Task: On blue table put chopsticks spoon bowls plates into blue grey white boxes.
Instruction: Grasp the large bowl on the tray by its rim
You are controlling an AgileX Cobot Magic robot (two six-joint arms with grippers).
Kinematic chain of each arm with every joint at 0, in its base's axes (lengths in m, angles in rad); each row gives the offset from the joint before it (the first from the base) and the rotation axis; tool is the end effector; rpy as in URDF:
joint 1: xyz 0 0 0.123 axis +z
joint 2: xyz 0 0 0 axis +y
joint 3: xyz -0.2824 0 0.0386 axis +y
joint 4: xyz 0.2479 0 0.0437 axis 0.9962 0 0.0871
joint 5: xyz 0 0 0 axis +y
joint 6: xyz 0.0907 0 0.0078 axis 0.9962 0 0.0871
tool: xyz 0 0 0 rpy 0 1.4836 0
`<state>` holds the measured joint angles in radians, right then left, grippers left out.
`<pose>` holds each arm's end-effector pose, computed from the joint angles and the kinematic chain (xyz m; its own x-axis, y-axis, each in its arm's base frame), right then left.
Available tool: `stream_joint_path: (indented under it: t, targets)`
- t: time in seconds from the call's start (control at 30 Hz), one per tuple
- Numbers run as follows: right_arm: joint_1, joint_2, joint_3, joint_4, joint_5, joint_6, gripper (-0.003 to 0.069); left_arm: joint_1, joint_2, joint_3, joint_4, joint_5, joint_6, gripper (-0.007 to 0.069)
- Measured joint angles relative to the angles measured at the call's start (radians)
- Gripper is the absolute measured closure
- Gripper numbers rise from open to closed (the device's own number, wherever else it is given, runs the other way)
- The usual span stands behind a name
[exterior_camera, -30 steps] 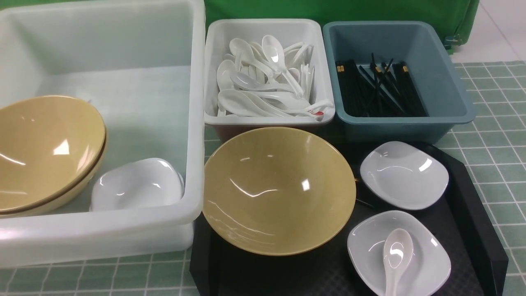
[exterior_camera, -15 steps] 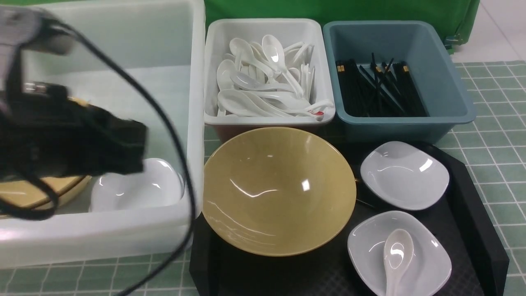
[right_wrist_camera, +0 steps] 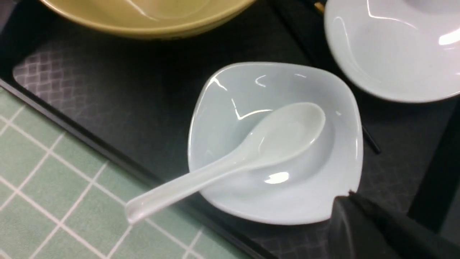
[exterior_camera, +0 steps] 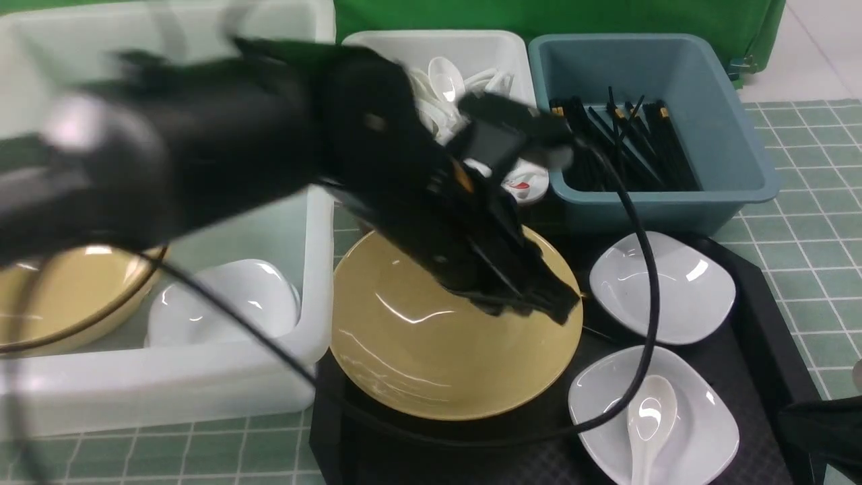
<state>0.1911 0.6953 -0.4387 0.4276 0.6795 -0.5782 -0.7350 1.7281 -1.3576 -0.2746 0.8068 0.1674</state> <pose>0.1130 0.0461 0.2496 -0.6018 -0.3478 -0.7190 -0.5171 0.8557 0.0189 0.2639 -0.2627 0.2684 -0.6691 0.5717 -0.4748 0.7107 0.6791 -0.1838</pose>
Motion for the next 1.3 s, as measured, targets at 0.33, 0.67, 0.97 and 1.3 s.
stream_joint_path:
  t: [0.33,0.67,0.97,1.3]
  targets:
    - [0.0,0.001,0.0,0.066,-0.037,-0.001,0.0622,-0.021,0.239,-0.135,-0.141,0.001,-0.033,0.062]
    - [0.0,0.001,0.0,0.069,-0.039,-0.001,0.0622,-0.008,0.182,-0.293,0.007,0.103,-0.007,0.0456]
    - [0.0,0.001,0.0,0.069,-0.039,-0.002,0.0622,0.099,0.201,-0.302,0.348,0.195,-0.108,0.0144]
    - [0.0,0.001,0.0,0.069,-0.039,-0.002,0.0621,0.118,0.32,-0.302,0.423,0.209,-0.239,0.0132]
